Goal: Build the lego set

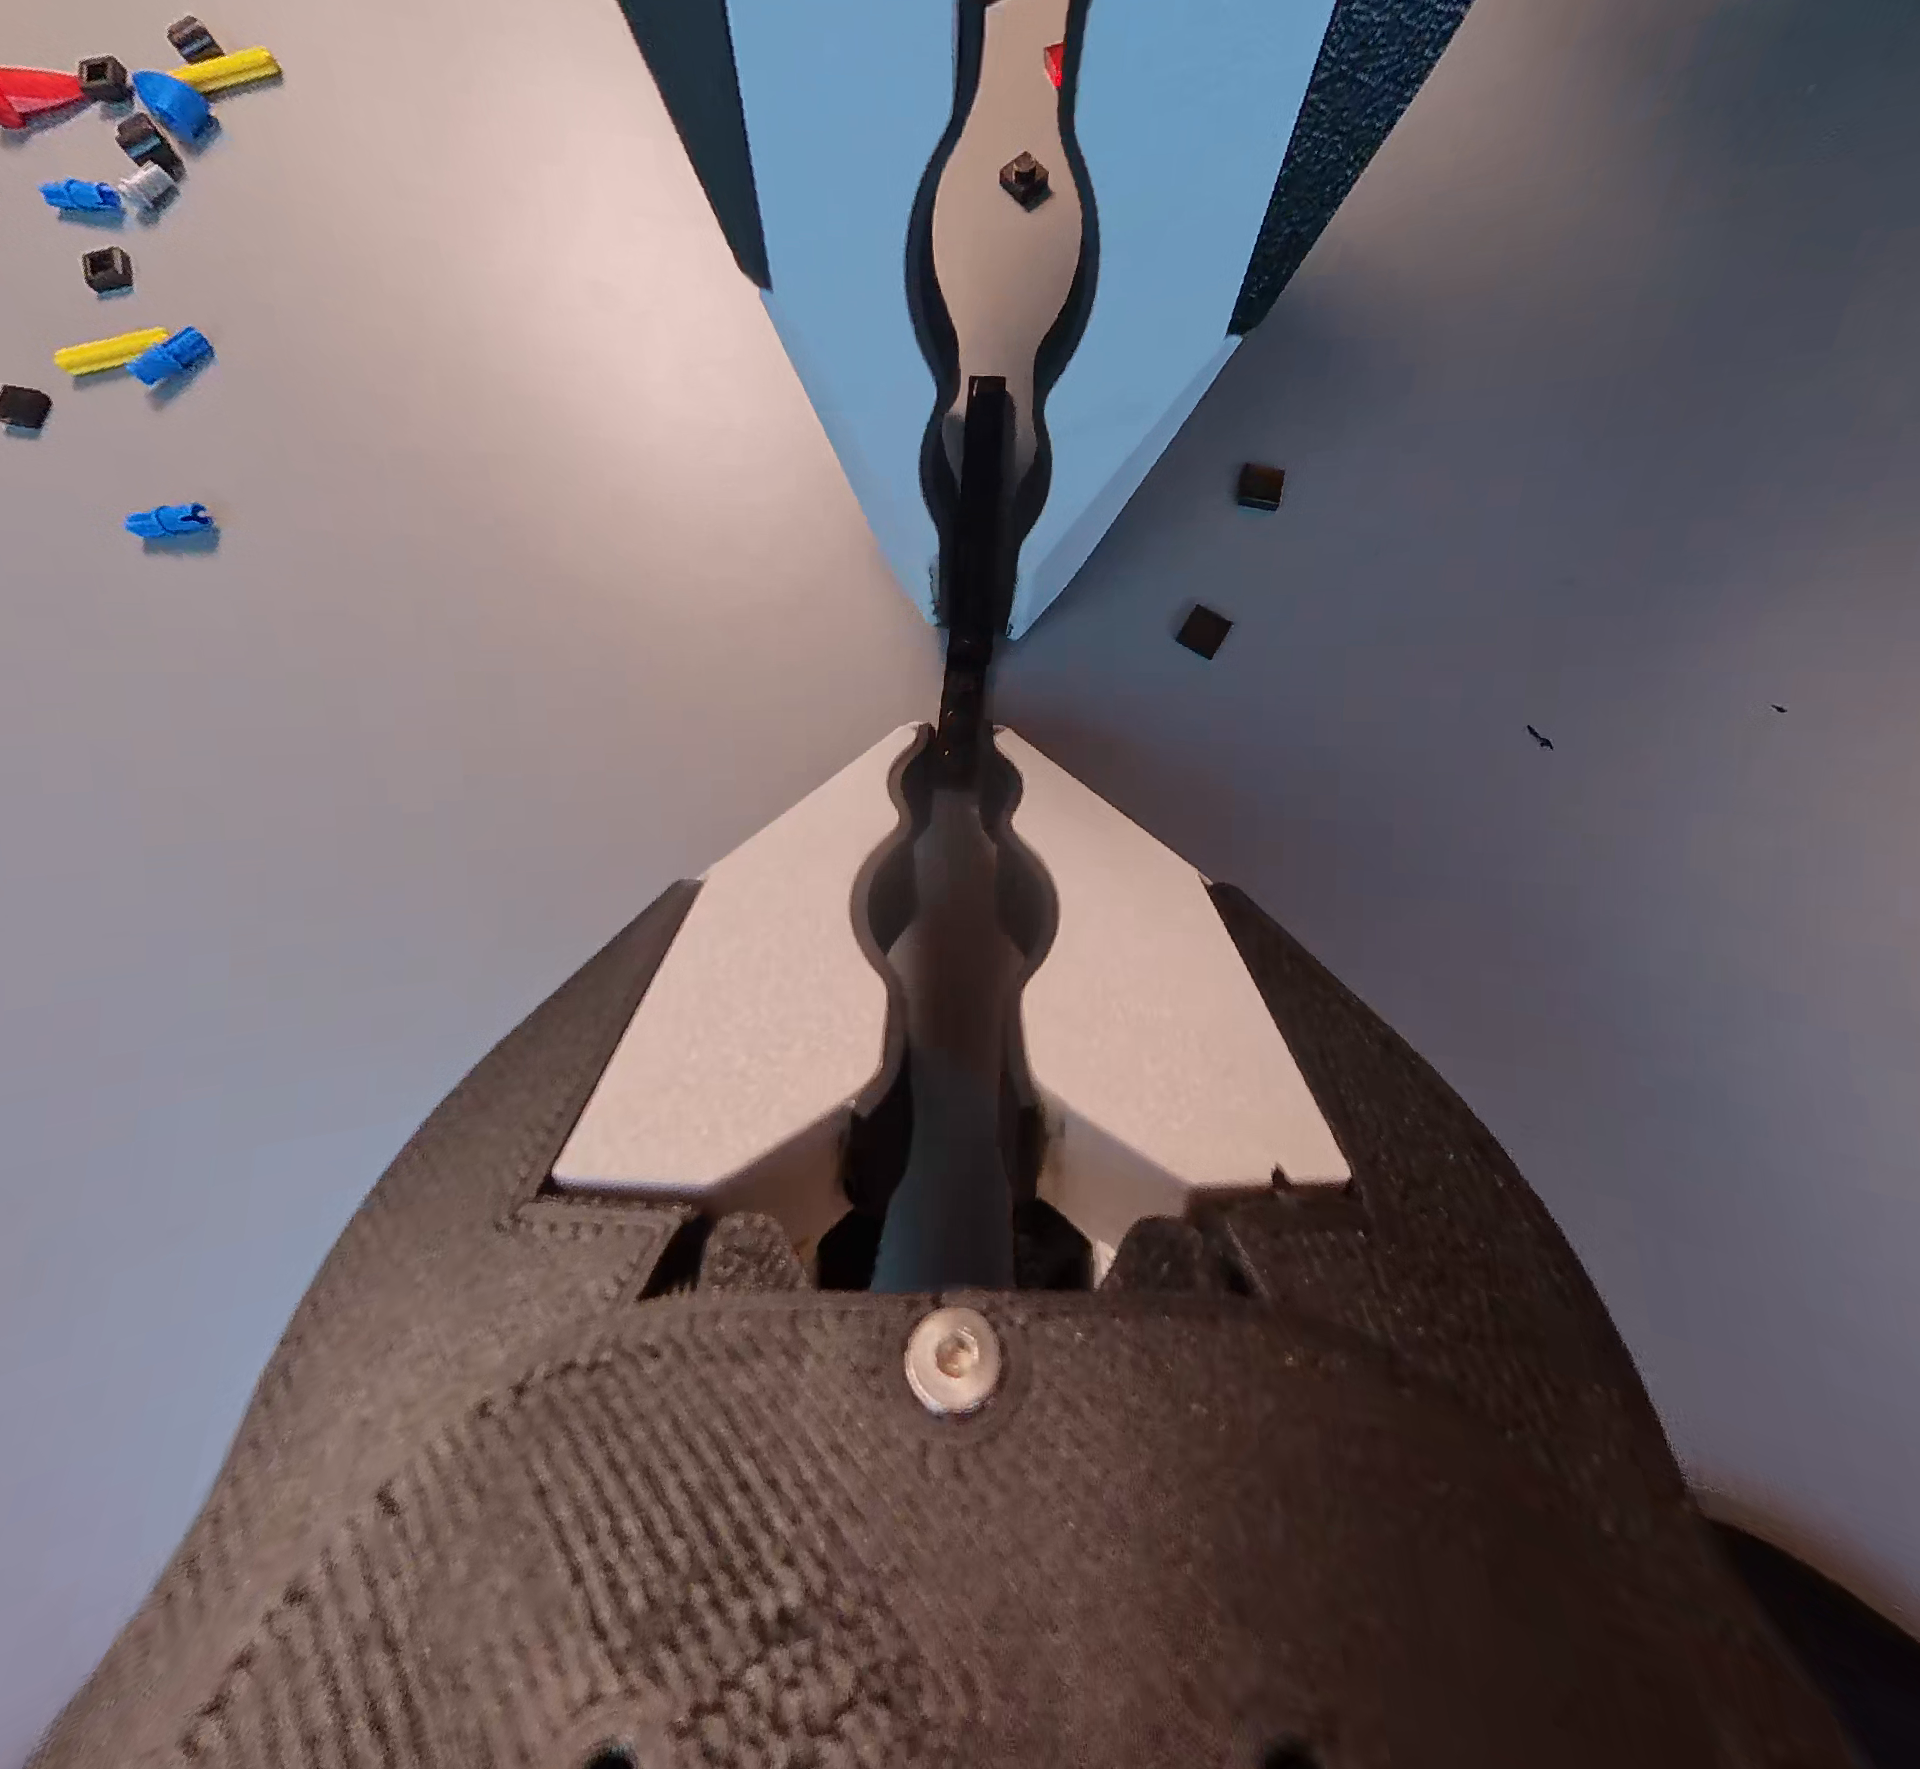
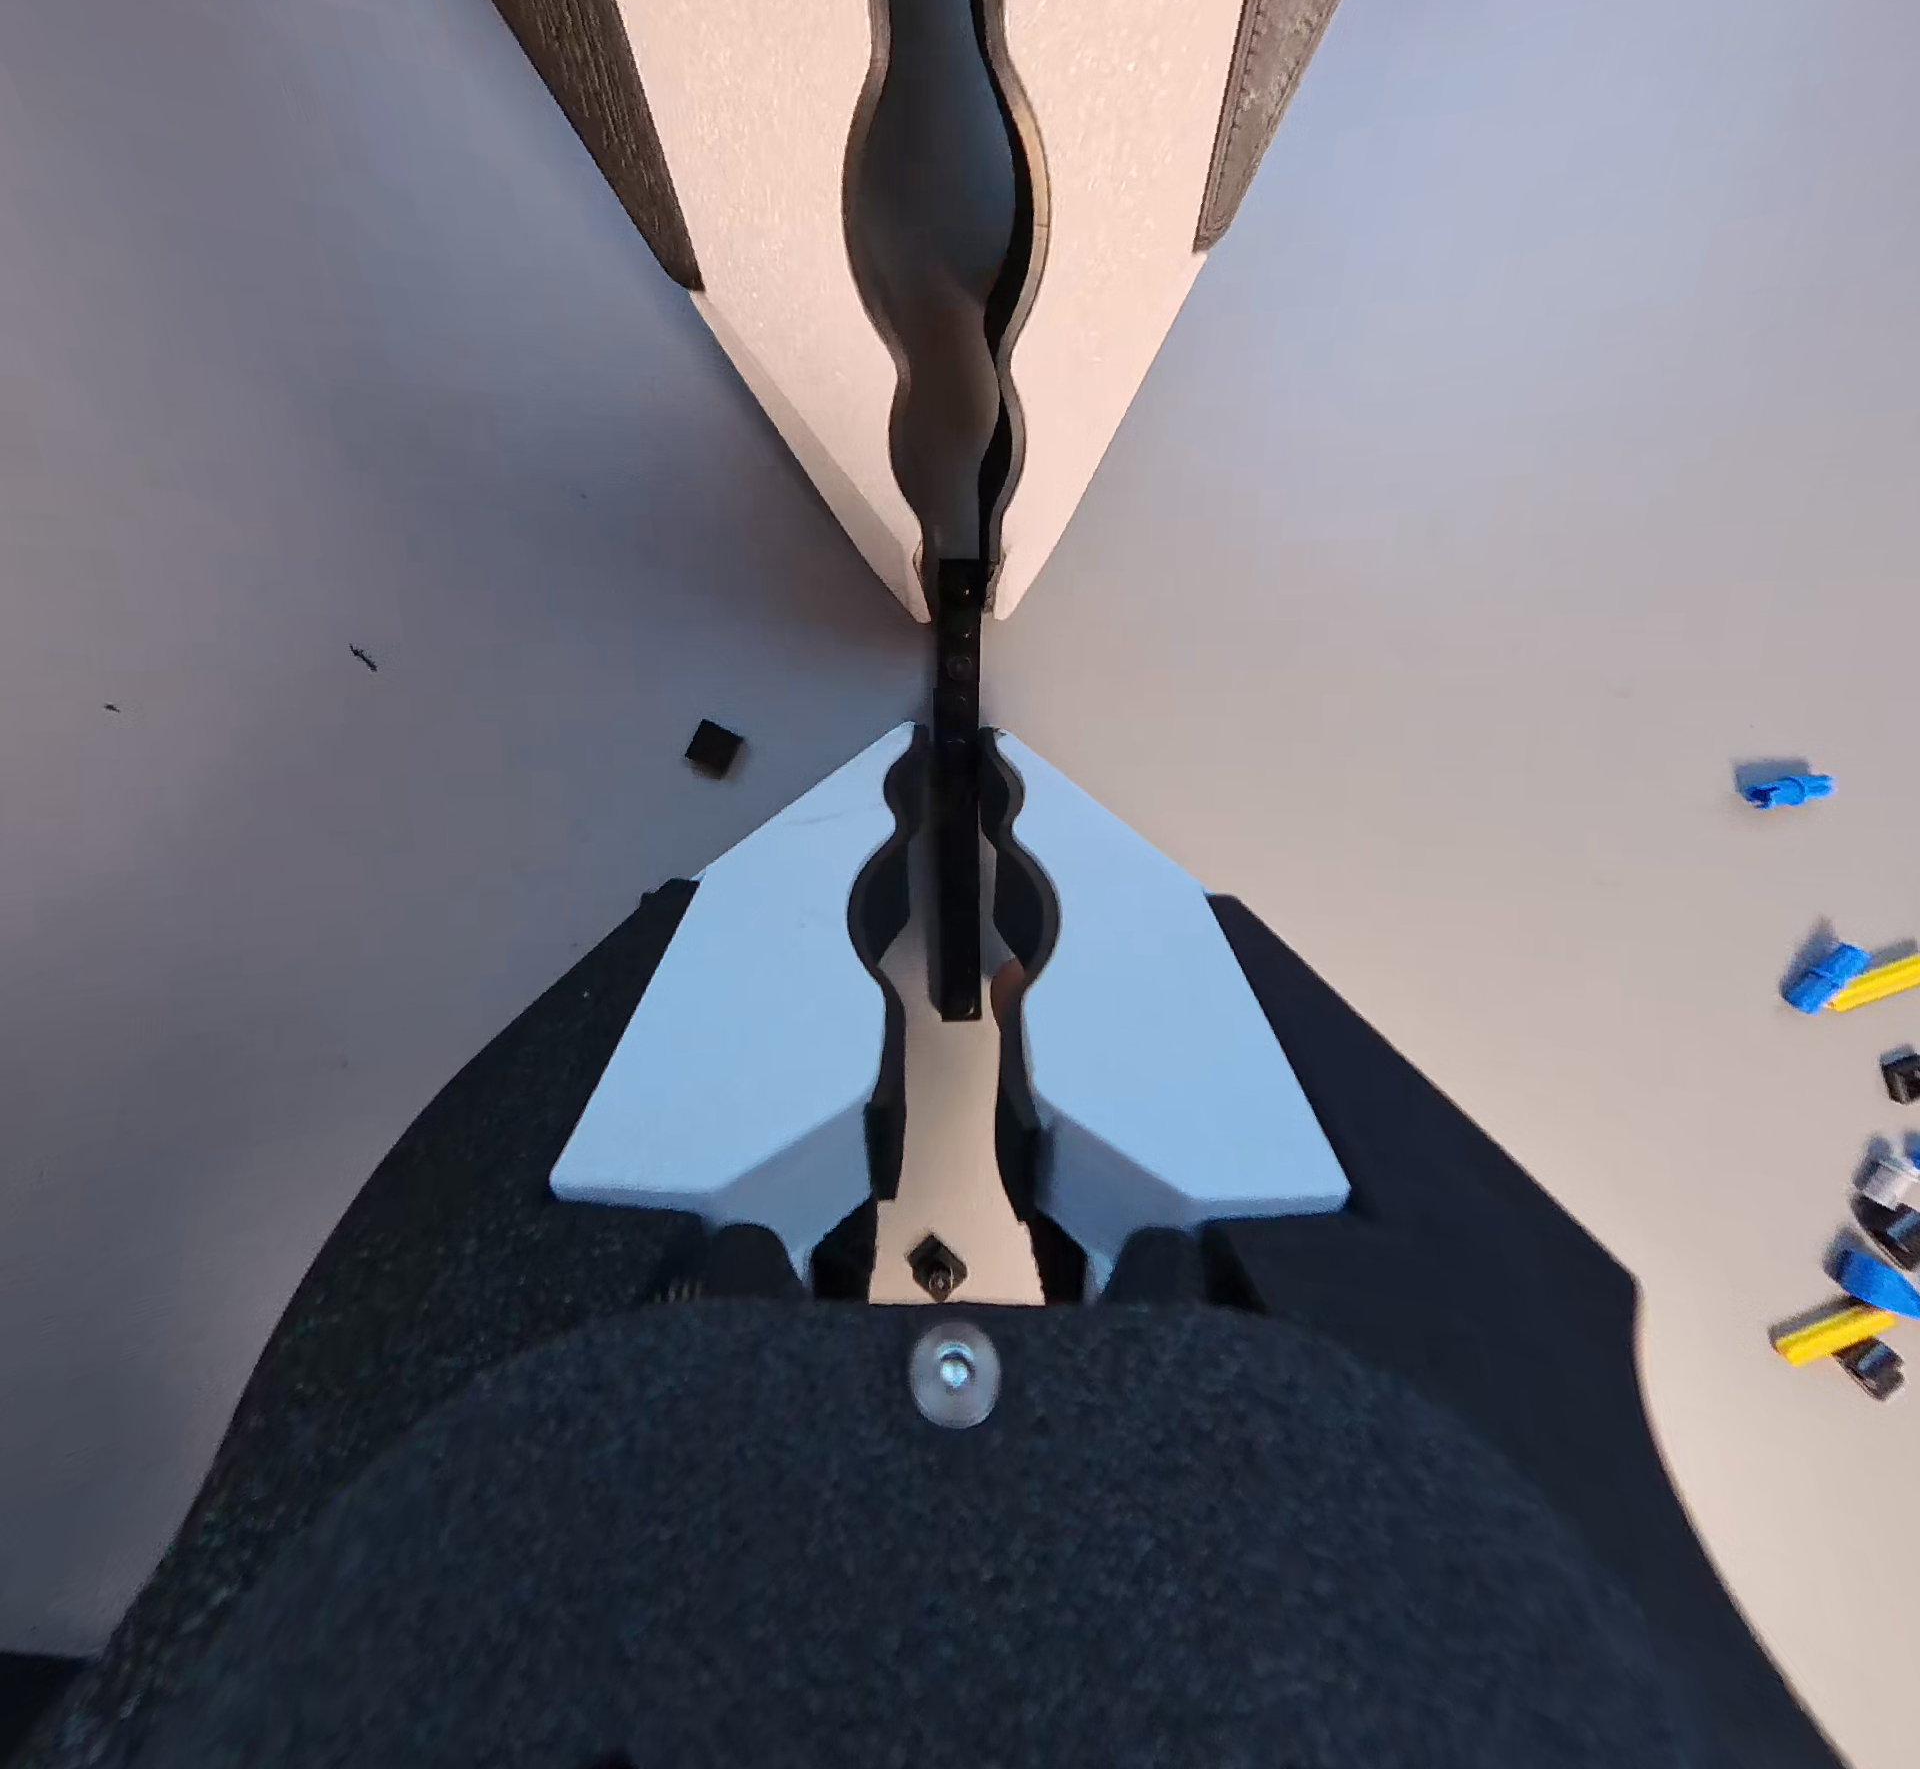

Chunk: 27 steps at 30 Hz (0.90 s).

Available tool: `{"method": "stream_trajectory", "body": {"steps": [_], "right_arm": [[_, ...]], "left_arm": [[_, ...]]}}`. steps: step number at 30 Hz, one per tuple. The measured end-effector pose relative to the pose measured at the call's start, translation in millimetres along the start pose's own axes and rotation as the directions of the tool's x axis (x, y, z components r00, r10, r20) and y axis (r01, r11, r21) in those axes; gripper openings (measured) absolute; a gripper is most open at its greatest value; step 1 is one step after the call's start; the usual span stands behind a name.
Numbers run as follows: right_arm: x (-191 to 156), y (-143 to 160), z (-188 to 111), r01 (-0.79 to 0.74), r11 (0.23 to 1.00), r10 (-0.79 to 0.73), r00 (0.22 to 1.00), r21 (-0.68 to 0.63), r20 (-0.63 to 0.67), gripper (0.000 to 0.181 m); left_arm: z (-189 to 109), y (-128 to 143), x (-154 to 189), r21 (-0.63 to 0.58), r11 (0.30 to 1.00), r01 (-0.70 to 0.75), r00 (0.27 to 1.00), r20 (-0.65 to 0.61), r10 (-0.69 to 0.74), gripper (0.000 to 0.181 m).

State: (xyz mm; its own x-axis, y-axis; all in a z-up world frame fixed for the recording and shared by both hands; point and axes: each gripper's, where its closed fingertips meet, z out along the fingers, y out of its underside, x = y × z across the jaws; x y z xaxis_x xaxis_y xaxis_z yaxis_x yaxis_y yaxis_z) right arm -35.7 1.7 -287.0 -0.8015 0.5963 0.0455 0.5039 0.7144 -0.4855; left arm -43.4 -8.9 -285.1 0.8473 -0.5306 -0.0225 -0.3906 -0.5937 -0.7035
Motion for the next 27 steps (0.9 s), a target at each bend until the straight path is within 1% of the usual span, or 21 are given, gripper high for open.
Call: {"method": "stream_trajectory", "body": {"steps": [5,8,10,16,19,22,27], "right_arm": [[-1,0,0,-0.016,1.0,0.016,1.0,0.005,0.02,0.006],[0,-1,1,-0.02,1.0,0.021,1.0,0.017,-0.006,0.005],[0,-1,0,-0.019,0.999,0.021,0.999,0.036,-0.041,0.005],[-2,-2,0,0.033,0.998,-0.024,0.989,0.062,-0.147,0.005],[-2,-4,-1,0.079,0.994,-0.06,0.973,0.077,-0.222,0.005],[0,-6,-5,0.129,0.987,-0.095,0.947,0.094,-0.308,0.005],[-6,-11,-8,0.184,0.974,-0.119,0.913,0.131,-0.391,0.005]], "left_arm": [[0,0,0,0.013,1.0,-0.021,1.0,-0.009,0.021,0.006],[0,-1,0,0.018,0.999,-0.026,1.0,-0.005,0.026,0.006],[0,-1,-1,0.028,1.0,-0.005,1.0,-0.015,0.006,0.006],[-6,-4,-2,0.072,0.989,0.126,0.987,-0.106,-0.118,0.023],[-7,-9,3,0.095,0.975,0.203,0.968,-0.172,-0.185,0.026],[-5,-15,5,0.112,0.954,0.279,0.943,-0.218,-0.25,0.026],[-2,-25,12,0.118,0.905,0.408,0.88,-0.314,-0.356,0.013]]}}
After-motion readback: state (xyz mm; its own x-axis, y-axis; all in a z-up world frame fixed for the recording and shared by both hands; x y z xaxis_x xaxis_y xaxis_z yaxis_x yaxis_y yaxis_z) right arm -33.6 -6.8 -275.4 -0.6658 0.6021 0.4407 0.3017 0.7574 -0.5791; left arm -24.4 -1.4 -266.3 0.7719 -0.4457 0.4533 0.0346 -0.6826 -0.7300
